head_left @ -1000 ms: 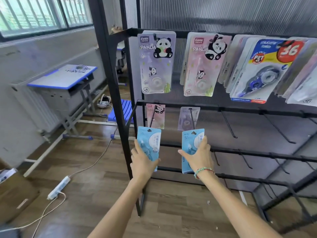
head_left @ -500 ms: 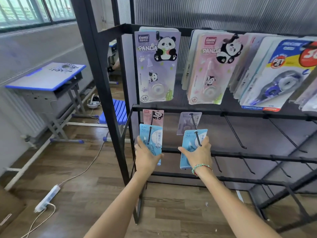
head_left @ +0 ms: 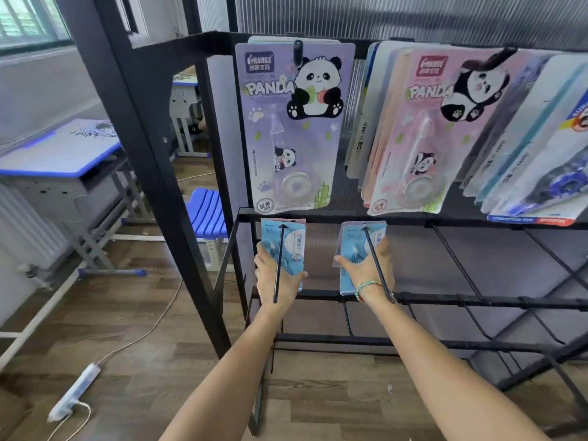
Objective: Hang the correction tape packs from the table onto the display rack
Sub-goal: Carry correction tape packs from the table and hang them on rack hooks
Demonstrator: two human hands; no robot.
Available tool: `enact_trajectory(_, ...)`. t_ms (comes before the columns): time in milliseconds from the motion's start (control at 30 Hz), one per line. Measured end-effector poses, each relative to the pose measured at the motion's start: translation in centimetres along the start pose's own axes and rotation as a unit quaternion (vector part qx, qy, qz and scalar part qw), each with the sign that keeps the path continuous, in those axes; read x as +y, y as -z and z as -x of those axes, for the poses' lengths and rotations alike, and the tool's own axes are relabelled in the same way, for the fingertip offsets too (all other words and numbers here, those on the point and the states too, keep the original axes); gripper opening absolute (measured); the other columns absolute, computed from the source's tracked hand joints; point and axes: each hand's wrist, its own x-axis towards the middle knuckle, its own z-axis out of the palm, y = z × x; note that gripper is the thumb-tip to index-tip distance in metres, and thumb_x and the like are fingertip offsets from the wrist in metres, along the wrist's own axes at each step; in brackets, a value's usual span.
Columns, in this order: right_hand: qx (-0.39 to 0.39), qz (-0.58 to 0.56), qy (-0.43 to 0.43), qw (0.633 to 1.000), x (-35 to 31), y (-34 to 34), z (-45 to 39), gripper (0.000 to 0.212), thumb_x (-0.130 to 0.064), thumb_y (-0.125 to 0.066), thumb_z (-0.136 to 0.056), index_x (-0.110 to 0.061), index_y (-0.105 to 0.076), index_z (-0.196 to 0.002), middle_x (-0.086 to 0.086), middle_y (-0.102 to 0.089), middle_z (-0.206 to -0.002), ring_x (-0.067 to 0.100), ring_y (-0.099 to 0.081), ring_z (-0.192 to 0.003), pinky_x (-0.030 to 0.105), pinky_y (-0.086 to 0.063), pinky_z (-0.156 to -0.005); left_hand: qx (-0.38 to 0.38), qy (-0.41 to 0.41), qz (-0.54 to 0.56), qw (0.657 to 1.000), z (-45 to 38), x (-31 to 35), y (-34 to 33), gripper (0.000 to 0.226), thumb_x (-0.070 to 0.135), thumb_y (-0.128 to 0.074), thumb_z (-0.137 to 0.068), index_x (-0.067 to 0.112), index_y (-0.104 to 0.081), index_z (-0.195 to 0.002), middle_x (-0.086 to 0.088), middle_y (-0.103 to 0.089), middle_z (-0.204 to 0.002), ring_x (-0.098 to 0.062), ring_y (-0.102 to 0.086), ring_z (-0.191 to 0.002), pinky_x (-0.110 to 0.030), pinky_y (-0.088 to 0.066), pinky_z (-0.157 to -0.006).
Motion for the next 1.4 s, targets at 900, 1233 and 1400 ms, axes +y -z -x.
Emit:
enact_trajectory(900,-0.131,0.035,0.166,0.977,2.5,5.2,9.8,0.073,-0.035,-0.063,-0.089,-0.010,-0.025,-0.147,0.009,-0.030,-0.152,0.029,-0.027,-0.137,0.039,-0.029,-0.112,-0.061,-0.101,-0.154,0.981,10.3,-0.9,5.1,0.081,0.035,-0.061,-0.092,0.010,-0.014,-0.153,-0.012,-0.012,-0.160,-0.026,-0.010,-0.148,-0.042,-0.017,-0.120)
enact_trajectory(1233,-0.193,0.051,0.325,0.924,3.4,9.4,18.9,0.069,-0.037,-0.057,-0.093,-0.014,-0.024,-0.149,0.005,-0.023,-0.156,0.020,-0.018,-0.143,0.033,-0.018,-0.117,0.015,-0.108,-0.224,0.968,22.5,-2.4,11.6,0.076,0.036,-0.059,-0.092,0.012,-0.019,-0.152,-0.011,-0.017,-0.158,-0.029,-0.014,-0.147,-0.044,-0.018,-0.118)
enact_trajectory(1400,-0.236,0.062,0.417,0.876,1.2,9.5,25.2,0.066,-0.037,-0.055,-0.093,-0.015,-0.025,-0.149,0.004,-0.023,-0.156,0.020,-0.017,-0.144,0.033,-0.014,-0.117,0.070,-0.034,-0.241,0.967,28.3,-4.5,17.3,0.075,0.037,-0.055,-0.094,0.014,-0.014,-0.153,-0.011,-0.013,-0.159,-0.026,-0.009,-0.148,-0.044,-0.015,-0.119)
